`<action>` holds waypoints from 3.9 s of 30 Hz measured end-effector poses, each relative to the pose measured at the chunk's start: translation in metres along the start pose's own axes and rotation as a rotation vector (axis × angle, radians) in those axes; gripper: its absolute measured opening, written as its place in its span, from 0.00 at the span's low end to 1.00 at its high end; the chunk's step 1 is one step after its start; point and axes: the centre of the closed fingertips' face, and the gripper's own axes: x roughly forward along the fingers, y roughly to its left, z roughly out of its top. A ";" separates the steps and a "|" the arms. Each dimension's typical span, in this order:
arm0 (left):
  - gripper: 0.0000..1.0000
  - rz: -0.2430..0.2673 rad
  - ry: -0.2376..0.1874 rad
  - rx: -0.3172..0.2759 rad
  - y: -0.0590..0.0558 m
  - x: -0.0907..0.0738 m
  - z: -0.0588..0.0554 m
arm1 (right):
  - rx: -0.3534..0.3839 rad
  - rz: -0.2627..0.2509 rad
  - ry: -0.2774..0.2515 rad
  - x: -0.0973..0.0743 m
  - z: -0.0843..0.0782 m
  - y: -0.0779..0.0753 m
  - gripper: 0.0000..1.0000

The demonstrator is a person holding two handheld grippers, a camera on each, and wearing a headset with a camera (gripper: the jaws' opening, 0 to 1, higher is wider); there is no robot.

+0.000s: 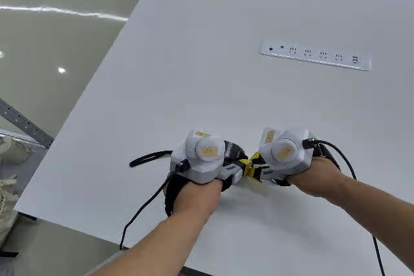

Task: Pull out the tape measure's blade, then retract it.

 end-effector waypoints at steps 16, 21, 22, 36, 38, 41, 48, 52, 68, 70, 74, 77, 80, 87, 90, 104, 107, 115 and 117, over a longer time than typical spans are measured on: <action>0.62 -0.002 -0.022 0.016 0.000 -0.002 0.002 | 0.086 -0.061 -0.018 -0.002 -0.002 -0.006 0.21; 0.61 -0.014 -0.005 0.038 0.003 -0.012 0.000 | 0.160 -0.095 -0.030 -0.006 -0.004 -0.007 0.25; 0.61 -0.014 -0.002 0.022 0.004 -0.014 0.000 | 0.170 -0.111 -0.035 -0.009 -0.003 -0.008 0.26; 0.61 -0.033 -0.021 0.052 0.016 -0.046 -0.005 | 0.273 -0.174 -0.067 -0.033 0.000 0.009 0.36; 0.62 -0.047 -0.017 0.066 0.015 -0.050 -0.007 | 0.300 -0.189 -0.062 -0.038 -0.002 0.013 0.40; 0.66 -0.056 -0.013 0.090 0.016 -0.055 -0.011 | 0.322 -0.204 -0.071 -0.047 -0.003 0.020 0.41; 0.76 -0.098 0.019 0.117 0.013 -0.069 -0.027 | 0.391 -0.242 -0.100 -0.067 -0.005 0.037 0.46; 0.80 -0.128 0.026 0.123 0.010 -0.081 -0.033 | 0.412 -0.260 -0.115 -0.079 -0.004 0.049 0.48; 1.00 -0.185 0.025 0.181 0.015 -0.132 -0.045 | 0.530 -0.326 -0.188 -0.123 -0.003 0.088 0.67; 1.00 -0.181 0.025 0.196 0.019 -0.140 -0.048 | 0.534 -0.340 -0.195 -0.130 -0.004 0.092 0.68; 1.00 -0.180 0.029 0.218 0.025 -0.154 -0.054 | 0.551 -0.350 -0.198 -0.142 -0.009 0.101 0.75; 1.00 -0.175 0.028 0.236 0.031 -0.161 -0.056 | 0.565 -0.361 -0.205 -0.152 -0.011 0.109 0.82; 1.00 -0.174 0.026 0.233 0.035 -0.169 -0.056 | 0.570 -0.368 -0.204 -0.160 -0.013 0.116 0.85; 1.00 -0.181 -0.010 0.254 0.039 -0.187 -0.040 | 0.591 -0.391 -0.200 -0.173 -0.018 0.137 0.92; 1.00 -0.186 -0.019 0.273 0.043 -0.197 -0.039 | 0.605 -0.396 -0.203 -0.176 -0.018 0.146 0.97; 1.00 -0.221 -0.066 0.283 0.071 -0.238 -0.042 | 0.664 -0.456 -0.243 -0.199 -0.015 0.168 1.00; 1.00 -0.212 -0.077 0.273 0.078 -0.244 -0.040 | 0.665 -0.466 -0.251 -0.206 -0.014 0.170 1.00; 1.00 -0.213 -0.090 0.259 0.091 -0.256 -0.035 | 0.656 -0.493 -0.250 -0.230 -0.022 0.172 1.00; 1.00 -0.216 -0.103 0.269 0.093 -0.258 -0.032 | 0.659 -0.512 -0.254 -0.240 -0.025 0.171 1.00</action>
